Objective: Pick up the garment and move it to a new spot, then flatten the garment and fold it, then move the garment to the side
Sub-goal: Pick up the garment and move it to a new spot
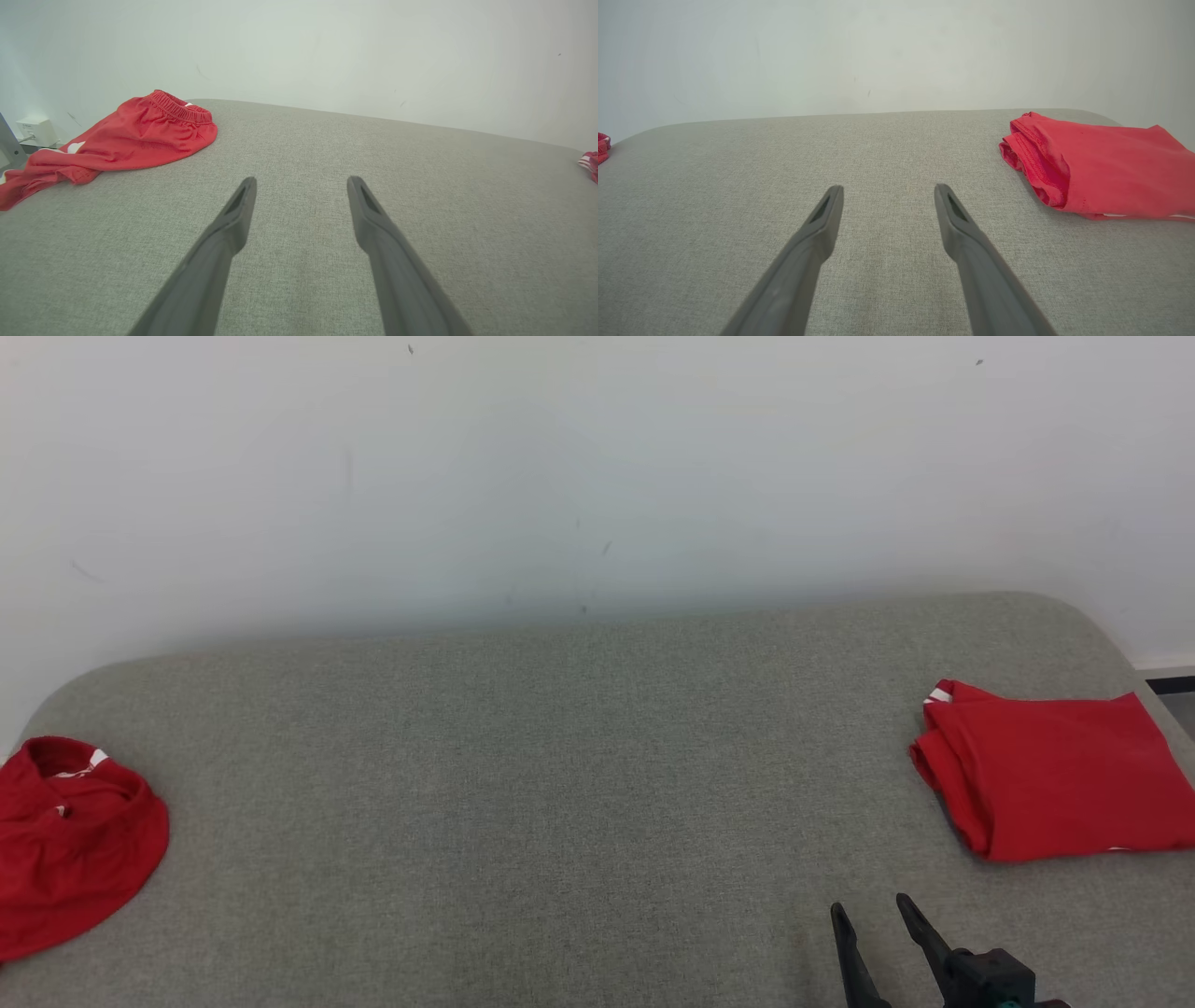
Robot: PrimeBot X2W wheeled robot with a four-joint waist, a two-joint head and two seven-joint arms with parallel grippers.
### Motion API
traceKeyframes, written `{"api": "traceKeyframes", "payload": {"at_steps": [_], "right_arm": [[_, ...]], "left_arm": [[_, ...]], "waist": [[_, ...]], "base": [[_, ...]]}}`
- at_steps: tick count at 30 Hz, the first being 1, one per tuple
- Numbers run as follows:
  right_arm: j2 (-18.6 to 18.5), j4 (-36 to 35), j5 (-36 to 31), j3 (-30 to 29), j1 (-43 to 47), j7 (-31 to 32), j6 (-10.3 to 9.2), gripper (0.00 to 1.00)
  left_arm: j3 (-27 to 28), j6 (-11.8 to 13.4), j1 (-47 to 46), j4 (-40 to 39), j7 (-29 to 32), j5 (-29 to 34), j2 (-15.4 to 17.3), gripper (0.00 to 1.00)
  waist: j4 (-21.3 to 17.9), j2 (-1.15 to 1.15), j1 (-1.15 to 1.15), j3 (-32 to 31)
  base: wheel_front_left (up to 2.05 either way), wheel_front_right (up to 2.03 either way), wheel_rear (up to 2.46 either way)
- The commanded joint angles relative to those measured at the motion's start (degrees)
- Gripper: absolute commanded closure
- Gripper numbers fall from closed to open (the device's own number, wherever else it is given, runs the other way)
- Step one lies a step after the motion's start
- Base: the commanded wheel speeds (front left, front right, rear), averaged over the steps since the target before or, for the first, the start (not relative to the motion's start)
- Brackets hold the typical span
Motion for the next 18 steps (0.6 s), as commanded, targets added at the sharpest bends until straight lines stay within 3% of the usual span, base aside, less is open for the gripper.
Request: {"api": "traceKeyframes", "payload": {"at_steps": [1,9,18], "right_arm": [[0.1,-0.1,-0.2,-0.2,0.0,-0.3,-0.15,0.0],[0.1,-0.3,-0.7,-1.1,0.7,-0.4,-0.15,0.0],[0.1,-0.5,1.2,0.7,1.3,-0.5,-0.15,0.0]], "left_arm": [[-0.1,0.1,0.3,-0.2,-0.2,-0.2,-0.1,0.0],[-0.3,0.1,0.1,-0.2,-0.2,-0.1,0.4,0.0],[-0.2,0.1,0.2,-0.3,-0.2,0.2,0.9,0.0]], "waist": [[0.0,0.0,0.0,0.0],[1.3,0.0,0.0,0.0],[7.2,0.0,0.0,0.2]], "base": [[0.0,0.0,0.0],[0.0,0.0,0.0],[0.0,0.0,0.0]]}}
